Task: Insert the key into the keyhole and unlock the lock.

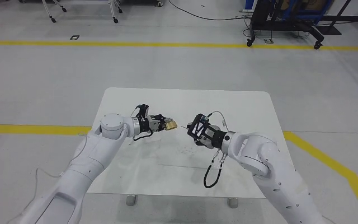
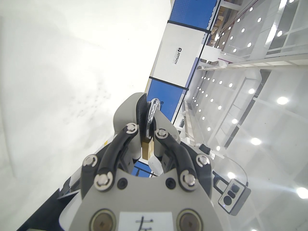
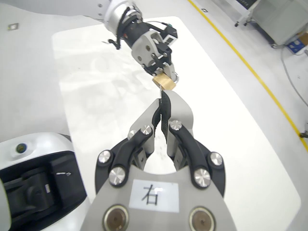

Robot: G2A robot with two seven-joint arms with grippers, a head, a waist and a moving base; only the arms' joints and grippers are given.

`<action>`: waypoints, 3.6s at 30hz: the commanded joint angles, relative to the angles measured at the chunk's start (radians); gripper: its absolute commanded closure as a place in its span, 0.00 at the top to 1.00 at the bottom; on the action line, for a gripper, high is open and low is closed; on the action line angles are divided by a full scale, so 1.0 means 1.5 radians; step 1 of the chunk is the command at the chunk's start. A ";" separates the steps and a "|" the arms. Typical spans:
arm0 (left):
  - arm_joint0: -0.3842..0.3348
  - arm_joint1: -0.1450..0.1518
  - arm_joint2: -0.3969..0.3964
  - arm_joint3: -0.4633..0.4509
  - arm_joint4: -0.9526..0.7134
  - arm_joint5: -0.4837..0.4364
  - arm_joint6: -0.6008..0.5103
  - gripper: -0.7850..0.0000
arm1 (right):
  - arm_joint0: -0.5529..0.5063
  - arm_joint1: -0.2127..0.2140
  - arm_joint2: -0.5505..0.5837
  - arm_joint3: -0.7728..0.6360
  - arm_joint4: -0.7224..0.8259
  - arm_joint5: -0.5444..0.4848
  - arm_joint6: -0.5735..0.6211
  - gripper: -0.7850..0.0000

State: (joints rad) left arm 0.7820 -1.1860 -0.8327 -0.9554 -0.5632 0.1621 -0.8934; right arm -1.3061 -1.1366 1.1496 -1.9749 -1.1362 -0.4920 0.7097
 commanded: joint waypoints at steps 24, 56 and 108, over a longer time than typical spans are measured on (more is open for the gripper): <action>-0.003 -0.034 0.025 0.002 -0.086 0.151 -0.009 0.00 | -0.027 0.009 -0.170 -0.117 -0.517 -0.095 0.083 0.00; -0.024 -0.059 0.037 0.047 -0.061 0.136 -0.059 0.00 | 0.057 -0.037 -0.247 -0.024 -0.541 -0.075 0.158 0.00; -0.001 -0.059 0.000 0.016 -0.040 0.164 -0.090 0.00 | 0.054 -0.089 -0.290 0.008 -0.657 -0.094 0.190 0.00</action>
State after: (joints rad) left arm 0.7794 -1.2749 -0.8311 -0.9295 -0.6251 0.4095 -1.0265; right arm -1.2256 -1.2680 0.7134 -1.9649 -2.1232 -0.6326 0.9953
